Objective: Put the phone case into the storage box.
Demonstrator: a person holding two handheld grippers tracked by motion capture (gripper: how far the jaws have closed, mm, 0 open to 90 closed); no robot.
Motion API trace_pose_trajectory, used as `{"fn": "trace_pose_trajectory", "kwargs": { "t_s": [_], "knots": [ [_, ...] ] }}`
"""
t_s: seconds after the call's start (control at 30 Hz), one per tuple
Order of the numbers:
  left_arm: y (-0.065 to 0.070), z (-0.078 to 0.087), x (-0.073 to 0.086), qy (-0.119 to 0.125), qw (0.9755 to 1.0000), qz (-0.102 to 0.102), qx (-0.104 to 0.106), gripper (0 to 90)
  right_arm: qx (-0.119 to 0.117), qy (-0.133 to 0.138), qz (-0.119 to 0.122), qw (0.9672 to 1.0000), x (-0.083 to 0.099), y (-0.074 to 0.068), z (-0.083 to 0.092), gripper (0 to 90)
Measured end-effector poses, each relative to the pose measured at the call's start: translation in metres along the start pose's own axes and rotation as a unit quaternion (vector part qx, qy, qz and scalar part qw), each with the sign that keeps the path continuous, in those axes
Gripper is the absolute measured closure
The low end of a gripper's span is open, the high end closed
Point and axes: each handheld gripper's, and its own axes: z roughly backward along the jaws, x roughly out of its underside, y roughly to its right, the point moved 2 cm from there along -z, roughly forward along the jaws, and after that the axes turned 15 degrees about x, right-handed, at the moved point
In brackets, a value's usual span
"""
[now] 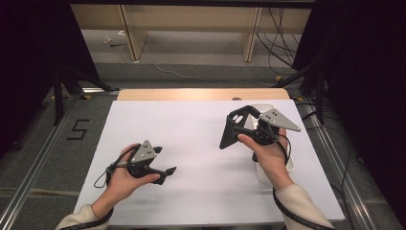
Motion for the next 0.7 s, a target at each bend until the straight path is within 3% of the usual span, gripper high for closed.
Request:
{"fn": "trace_pose_trajectory", "kwargs": {
  "t_s": [0.7],
  "knots": [
    [0.0,0.0,0.0,0.001,1.0,0.0,-0.001,13.0,0.015,0.006,0.0,0.9999,-0.008,0.011,0.004,14.9]
  ]
}}
